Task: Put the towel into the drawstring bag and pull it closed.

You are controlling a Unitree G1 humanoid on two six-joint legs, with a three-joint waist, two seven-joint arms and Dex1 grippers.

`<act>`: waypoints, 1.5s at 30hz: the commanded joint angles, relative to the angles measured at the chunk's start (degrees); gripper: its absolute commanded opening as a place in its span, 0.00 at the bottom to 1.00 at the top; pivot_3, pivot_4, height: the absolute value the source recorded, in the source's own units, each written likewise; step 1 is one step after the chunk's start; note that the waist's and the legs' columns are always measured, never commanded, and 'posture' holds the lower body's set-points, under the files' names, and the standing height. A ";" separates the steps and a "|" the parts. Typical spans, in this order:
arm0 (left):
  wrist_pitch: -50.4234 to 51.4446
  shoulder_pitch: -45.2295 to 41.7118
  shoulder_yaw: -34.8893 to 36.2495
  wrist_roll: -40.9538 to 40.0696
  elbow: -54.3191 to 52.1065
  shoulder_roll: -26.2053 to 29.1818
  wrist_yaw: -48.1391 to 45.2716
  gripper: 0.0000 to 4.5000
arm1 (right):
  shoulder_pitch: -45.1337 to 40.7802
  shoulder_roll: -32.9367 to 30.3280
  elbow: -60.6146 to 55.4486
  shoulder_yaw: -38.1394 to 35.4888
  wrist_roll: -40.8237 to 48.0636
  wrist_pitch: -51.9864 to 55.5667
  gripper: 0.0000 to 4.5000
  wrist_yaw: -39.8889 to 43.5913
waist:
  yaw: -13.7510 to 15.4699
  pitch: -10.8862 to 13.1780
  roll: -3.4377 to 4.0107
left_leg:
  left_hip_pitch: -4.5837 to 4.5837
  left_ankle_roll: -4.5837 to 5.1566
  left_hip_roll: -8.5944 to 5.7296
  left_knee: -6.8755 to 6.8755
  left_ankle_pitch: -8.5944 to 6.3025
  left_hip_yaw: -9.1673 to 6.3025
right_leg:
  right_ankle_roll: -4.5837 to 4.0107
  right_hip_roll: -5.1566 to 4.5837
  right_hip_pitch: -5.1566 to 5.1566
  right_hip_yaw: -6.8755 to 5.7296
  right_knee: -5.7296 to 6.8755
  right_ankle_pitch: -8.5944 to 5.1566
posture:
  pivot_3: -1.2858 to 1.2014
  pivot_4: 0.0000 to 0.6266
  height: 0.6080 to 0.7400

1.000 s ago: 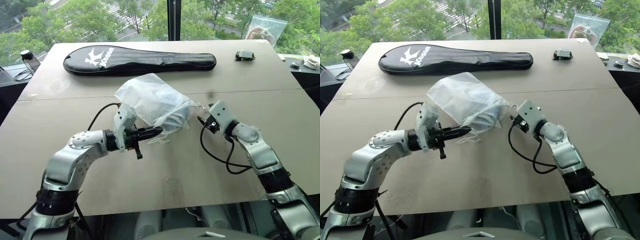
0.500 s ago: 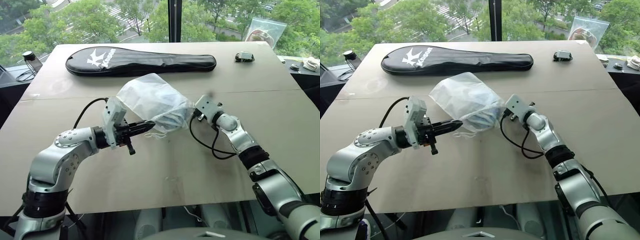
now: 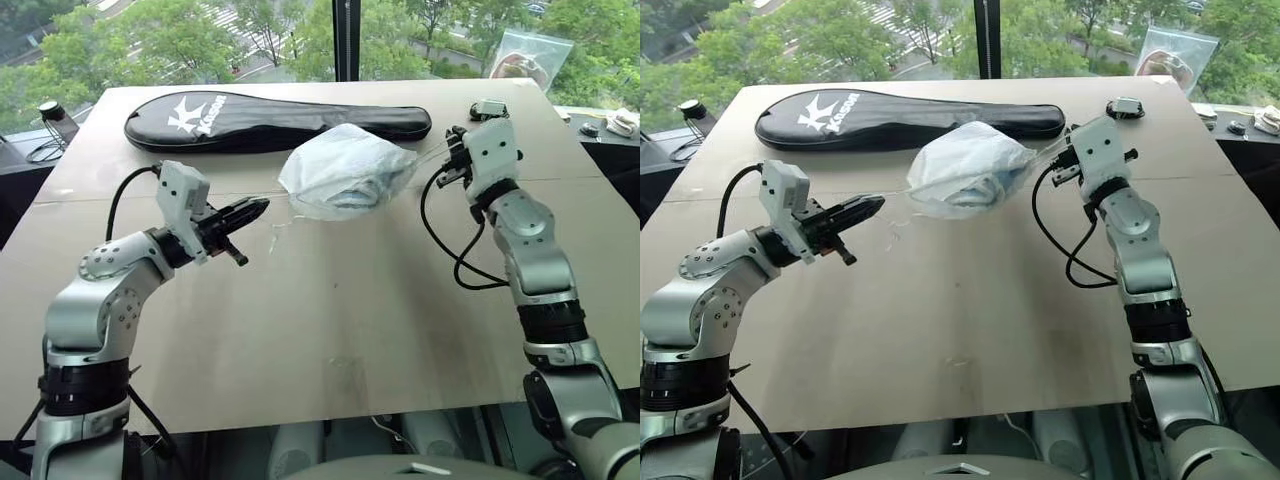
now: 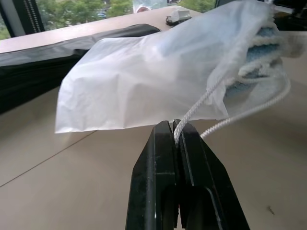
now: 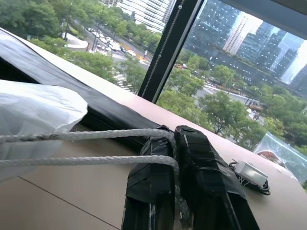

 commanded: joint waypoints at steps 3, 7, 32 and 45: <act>-2.05 -6.02 1.44 0.36 2.36 0.19 1.04 0.00 | -2.28 -3.61 -4.91 0.62 -0.63 2.67 0.01 4.13 | 0.16 0.01 -0.01 | -0.02 0.00 -0.02 0.03 0.00 0.10 | 0.00 -0.01 0.01 -0.03 0.00 0.00 | 0.52 0.24 1.00; -1.36 -10.39 1.85 -0.23 3.63 0.07 2.07 0.00 | -3.49 -6.83 -4.71 0.20 -1.23 3.62 0.01 6.07 | 0.10 0.02 -0.03 | -0.04 0.00 -0.01 0.02 0.00 0.12 | 0.01 -0.01 0.00 -0.02 -0.03 0.00 | 0.52 0.24 1.00; -12.40 -19.11 2.11 16.58 26.47 5.91 13.47 0.00 | -10.99 -22.22 -2.82 -22.28 2.96 17.61 0.01 -1.71 | 0.61 0.10 -0.01 | -0.94 0.00 -0.02 0.05 0.00 -0.05 | 0.02 -0.12 -0.59 -0.31 -0.41 0.02 | 0.52 0.24 1.00; -23.45 -29.75 1.63 19.15 39.55 7.26 20.54 0.00 | -15.07 -26.46 -1.78 -22.48 7.15 15.36 0.01 -3.31 | 0.18 0.09 0.00 | -0.87 0.00 -0.02 0.02 0.00 -0.01 | 0.02 -0.10 -0.58 -0.26 -0.39 0.02 | 0.52 0.24 1.00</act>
